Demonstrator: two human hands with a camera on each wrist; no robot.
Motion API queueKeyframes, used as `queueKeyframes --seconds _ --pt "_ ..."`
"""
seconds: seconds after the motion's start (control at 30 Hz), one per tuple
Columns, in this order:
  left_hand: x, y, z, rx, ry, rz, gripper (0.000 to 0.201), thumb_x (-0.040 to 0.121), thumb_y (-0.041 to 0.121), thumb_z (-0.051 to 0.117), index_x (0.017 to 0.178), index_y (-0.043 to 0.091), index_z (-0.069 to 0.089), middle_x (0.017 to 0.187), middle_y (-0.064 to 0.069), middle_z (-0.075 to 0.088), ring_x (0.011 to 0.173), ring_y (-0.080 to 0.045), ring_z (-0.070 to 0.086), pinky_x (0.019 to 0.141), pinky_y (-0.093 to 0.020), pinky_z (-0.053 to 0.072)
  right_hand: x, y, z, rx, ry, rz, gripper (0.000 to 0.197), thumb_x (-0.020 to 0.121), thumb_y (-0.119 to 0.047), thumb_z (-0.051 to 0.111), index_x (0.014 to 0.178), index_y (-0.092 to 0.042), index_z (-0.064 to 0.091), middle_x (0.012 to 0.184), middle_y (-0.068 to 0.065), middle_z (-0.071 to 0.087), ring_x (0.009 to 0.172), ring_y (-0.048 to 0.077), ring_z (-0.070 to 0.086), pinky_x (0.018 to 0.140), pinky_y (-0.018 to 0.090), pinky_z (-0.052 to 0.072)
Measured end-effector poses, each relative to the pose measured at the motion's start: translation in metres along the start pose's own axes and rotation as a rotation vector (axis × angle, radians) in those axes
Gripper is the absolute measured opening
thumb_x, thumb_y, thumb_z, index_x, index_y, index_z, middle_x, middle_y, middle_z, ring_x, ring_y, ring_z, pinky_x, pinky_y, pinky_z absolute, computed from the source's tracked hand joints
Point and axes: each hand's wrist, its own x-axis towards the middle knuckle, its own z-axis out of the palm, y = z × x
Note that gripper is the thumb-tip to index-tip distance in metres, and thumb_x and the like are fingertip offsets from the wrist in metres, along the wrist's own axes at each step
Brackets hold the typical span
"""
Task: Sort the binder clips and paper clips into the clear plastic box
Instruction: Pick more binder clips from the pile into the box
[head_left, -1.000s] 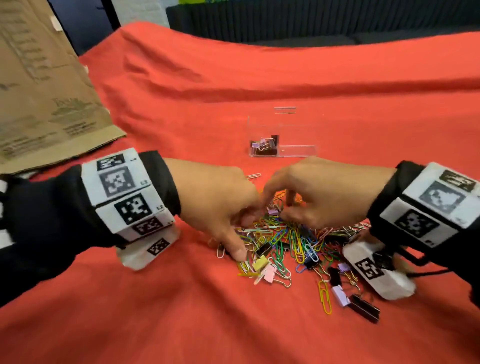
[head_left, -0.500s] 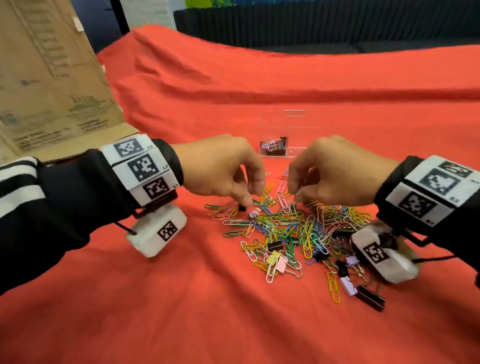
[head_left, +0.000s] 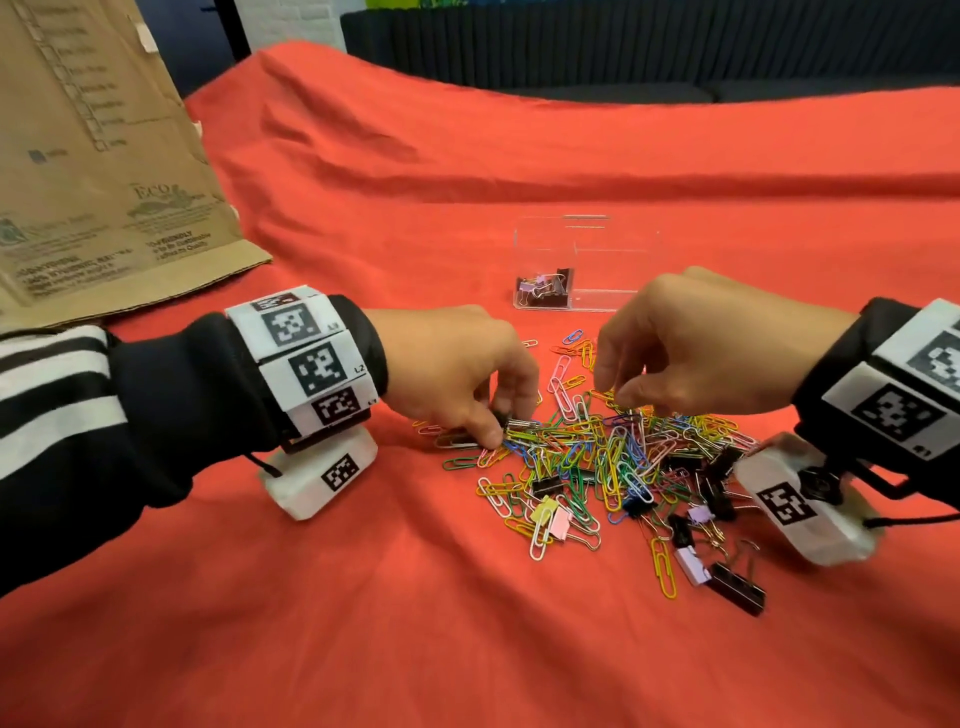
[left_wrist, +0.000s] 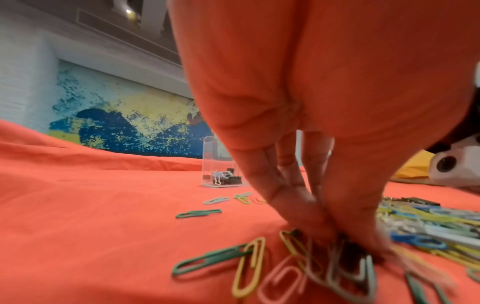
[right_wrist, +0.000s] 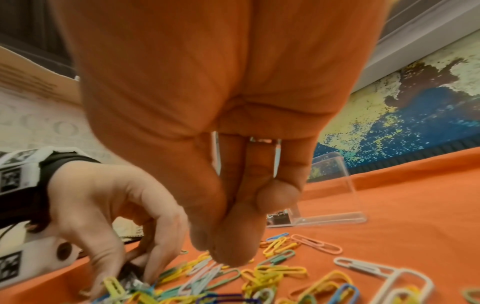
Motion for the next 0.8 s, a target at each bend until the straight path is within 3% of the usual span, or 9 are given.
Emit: queueKeyframes --seconds 0.1,0.27,0.37,0.43,0.53,0.6,0.63,0.7,0.8 --pt "0.0 0.003 -0.003 0.031 0.021 -0.001 0.018 0.081 0.027 0.078 0.098 0.028 0.071 0.069 0.032 0.063 0.066 0.009 0.062 0.062 -0.005 0.041 -0.002 0.002 0.0 -0.013 0.008 0.003 0.012 0.078 -0.023 0.082 0.079 -0.034 0.076 0.066 -0.032 0.066 0.061 -0.004 0.064 0.066 0.025 0.055" --pt "-0.003 0.001 -0.01 -0.003 0.154 0.026 0.011 0.086 0.022 0.066 0.094 0.023 0.074 0.075 0.013 0.073 0.061 0.006 0.061 0.062 -0.005 0.04 -0.003 0.005 0.002 0.041 0.014 0.0 0.01 0.081 -0.021 0.08 0.082 -0.03 0.075 0.061 -0.023 0.069 0.059 -0.001 0.066 0.07 0.028 0.057" --pt "-0.003 0.001 -0.014 -0.144 0.215 0.006 0.006 0.091 0.025 0.067 0.089 0.021 0.073 0.073 0.01 0.075 0.062 0.003 0.066 0.062 -0.008 0.043 0.0 0.001 0.006 0.148 0.051 -0.02 0.013 0.083 -0.017 0.079 0.088 -0.027 0.072 0.065 -0.012 0.074 0.057 0.004 0.07 0.062 0.023 0.055" --pt "-0.002 0.001 -0.017 -0.263 0.258 0.0 0.007 0.093 0.023 0.067 0.089 0.02 0.072 0.074 0.003 0.076 0.065 -0.008 0.072 0.064 -0.018 0.051 0.002 -0.003 0.008 0.258 0.093 -0.029 0.018 0.084 -0.013 0.079 0.094 -0.026 0.07 0.067 -0.004 0.076 0.058 0.01 0.073 0.056 0.015 0.05" --pt "-0.003 0.001 -0.019 -0.403 0.271 -0.01 0.007 0.093 0.022 0.068 0.091 0.016 0.072 0.076 -0.005 0.077 0.072 -0.029 0.074 0.067 -0.049 0.061 0.007 -0.005 0.009 0.338 0.093 -0.028 0.022 0.084 -0.014 0.079 0.098 -0.027 0.067 0.068 0.0 0.077 0.061 0.012 0.074 0.055 0.015 0.048" --pt "-0.003 0.001 -0.019 -0.472 0.255 0.004 0.006 0.092 0.016 0.07 0.094 0.011 0.072 0.079 -0.008 0.078 0.078 -0.03 0.076 0.071 -0.06 0.059 0.009 -0.005 0.011 0.338 0.082 -0.023 0.02 0.085 -0.018 0.079 0.099 -0.026 0.068 0.067 -0.001 0.077 0.06 0.01 0.073 0.056 0.017 0.047" --pt "-0.002 0.001 -0.02 -0.503 0.254 0.008 0.006 0.091 0.013 0.071 0.095 0.008 0.072 0.08 -0.009 0.078 0.079 -0.029 0.076 0.075 -0.059 0.059 0.01 -0.005 0.011 0.355 0.09 -0.02 0.018 0.085 -0.017 0.079 0.098 -0.025 0.07 0.066 -0.002 0.077 0.058 0.01 0.073 0.055 0.016 0.046" --pt "-0.002 0.002 -0.019 -0.57 0.272 0.008 0.008 0.09 0.008 0.071 0.096 0.003 0.072 0.081 -0.011 0.078 0.079 -0.025 0.076 0.08 -0.046 0.062 0.011 -0.007 0.012 0.425 0.134 -0.017 0.013 0.085 -0.013 0.079 0.095 -0.019 0.073 0.064 0.0 0.077 0.054 0.009 0.071 0.05 0.011 0.043" --pt "-0.002 0.003 -0.02 -0.625 0.328 0.017 0.009 0.089 0.004 0.072 0.096 -0.002 0.071 0.082 -0.013 0.077 0.075 -0.019 0.075 0.075 -0.029 0.061 0.012 -0.006 0.011 0.47 0.184 -0.021 0.016 0.084 -0.013 0.08 0.099 -0.018 0.076 0.064 0.001 0.077 0.055 0.009 0.072 0.049 0.01 0.042"
